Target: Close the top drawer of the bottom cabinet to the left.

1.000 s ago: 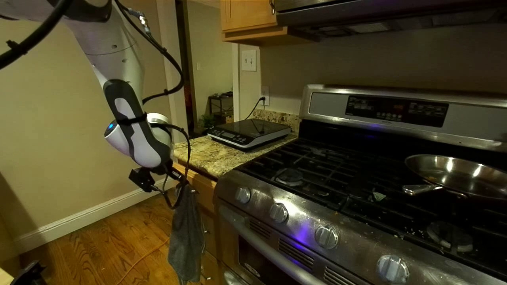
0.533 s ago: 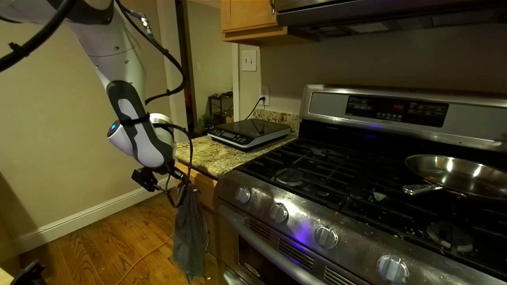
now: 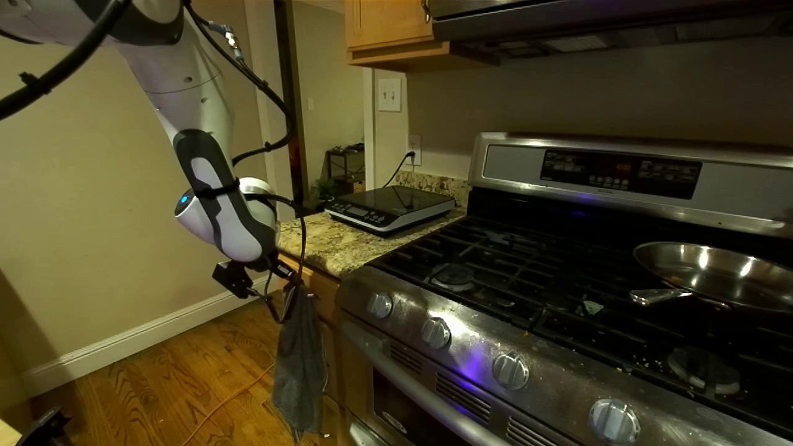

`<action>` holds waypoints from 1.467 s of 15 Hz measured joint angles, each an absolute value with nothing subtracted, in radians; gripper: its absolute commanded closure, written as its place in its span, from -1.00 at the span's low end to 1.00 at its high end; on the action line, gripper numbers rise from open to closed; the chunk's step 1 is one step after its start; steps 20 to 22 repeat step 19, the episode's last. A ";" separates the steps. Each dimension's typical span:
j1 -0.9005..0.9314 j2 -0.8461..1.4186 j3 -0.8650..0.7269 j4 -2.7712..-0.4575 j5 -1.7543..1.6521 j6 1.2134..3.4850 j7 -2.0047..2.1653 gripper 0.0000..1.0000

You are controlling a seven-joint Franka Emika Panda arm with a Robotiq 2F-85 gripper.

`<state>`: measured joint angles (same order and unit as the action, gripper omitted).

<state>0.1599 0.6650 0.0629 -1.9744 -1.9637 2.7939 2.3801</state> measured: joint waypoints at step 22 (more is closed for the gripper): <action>0.155 0.555 0.244 -2.339 -1.317 2.887 1.779 -1.00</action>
